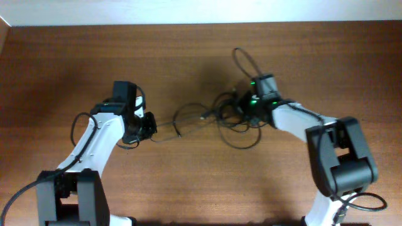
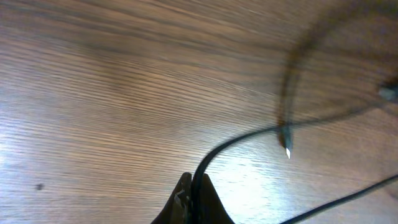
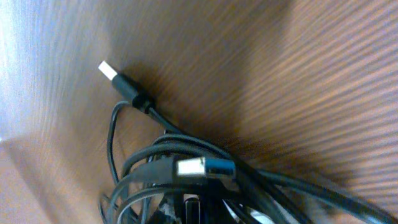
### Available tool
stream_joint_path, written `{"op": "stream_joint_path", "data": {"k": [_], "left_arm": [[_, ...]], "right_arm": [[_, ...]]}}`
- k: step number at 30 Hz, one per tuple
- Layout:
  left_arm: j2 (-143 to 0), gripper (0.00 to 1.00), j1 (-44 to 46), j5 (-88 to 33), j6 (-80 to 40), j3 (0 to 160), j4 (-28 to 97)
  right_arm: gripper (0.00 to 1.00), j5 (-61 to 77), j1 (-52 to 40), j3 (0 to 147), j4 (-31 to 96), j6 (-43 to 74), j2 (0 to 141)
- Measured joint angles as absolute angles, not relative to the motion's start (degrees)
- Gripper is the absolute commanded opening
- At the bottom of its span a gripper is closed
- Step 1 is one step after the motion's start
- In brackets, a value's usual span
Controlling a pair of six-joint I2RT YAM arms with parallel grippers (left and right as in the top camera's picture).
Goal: Untangle cables
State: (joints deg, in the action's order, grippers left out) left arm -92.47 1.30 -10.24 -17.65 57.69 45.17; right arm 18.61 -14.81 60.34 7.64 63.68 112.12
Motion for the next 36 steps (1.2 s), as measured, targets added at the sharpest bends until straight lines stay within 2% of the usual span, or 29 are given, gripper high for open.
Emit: {"op": "stream_joint_path", "data": {"k": [5,9,14,17,18,20,21,23,24,25,26,27,29,31,34,36], "left_arm": [[-83.3,0.0,-9.3,-16.7,-17.3,66.0,46.6],[-71.9,0.0,-18.1,-16.7,-18.2,70.0,46.6],[-70.8,0.0,-25.3,-22.7,-28.2,70.0,48.4],[-70.8,0.0,-29.4,-35.9,-30.5,69.9,43.1],[-70.8,0.0,-30.2,-43.4,-28.6,70.0,40.3],[-70.8,0.0,-30.3,-51.8,-20.5,71.4,37.1],[-70.7,0.0,-29.3,-53.8,-17.5,72.0,37.0],[-70.6,0.0,-21.9,-57.6,-10.7,72.2,37.1],[-70.6,0.0,-18.2,-58.0,-8.2,72.2,37.2],[-70.6,0.0,-13.5,-55.7,-6.1,72.2,38.1],[-70.7,0.0,-9.6,-50.9,-5.4,72.5,40.6],[-70.9,0.0,-4.8,-44.7,-5.4,72.5,43.1],[-73.2,0.0,2.9,-33.5,-9.1,72.6,46.6],[-77.3,0.0,8.5,-24.5,-17.6,71.8,47.4],[-85.6,0.0,11.7,-13.1,-31.0,70.4,49.1],[-89.6,0.0,11.7,-6.3,-34.4,70.2,49.3]], "right_arm": [[0.04,27.4,-7.2,61.2,24.9,47.4,110.2],[0.04,27.7,0.0,61.2,31.4,44.1,109.5],[0.07,31.0,1.9,60.9,34.9,39.6,109.5],[0.12,34.7,3.6,60.6,37.4,34.7,109.6],[0.13,35.4,4.7,60.5,38.4,31.8,109.5],[0.16,28.3,8.3,59.3,41.6,26.4,106.7],[0.18,26.0,9.6,58.7,43.7,25.0,103.9],[0.32,25.1,9.4,58.5,46.0,22.9,95.1],[0.43,25.2,8.3,58.5,48.1,21.6,88.7],[0.66,25.5,6.5,58.5,49.1,21.0,85.9],[0.81,25.6,3.7,58.5,50.0,20.6,84.8],[0.87,25.6,0.1,58.5,49.9,20.5,84.6],[0.88,25.3,-7.7,58.5,49.9,21.1,84.6],[0.87,22.4,-12.6,58.5,49.9,25.2,84.6],[0.83,21.4,-17.1,58.5,47.5,28.9,84.6],[0.83,20.8,-18.1,58.5,46.5,30.0,84.6]]}}
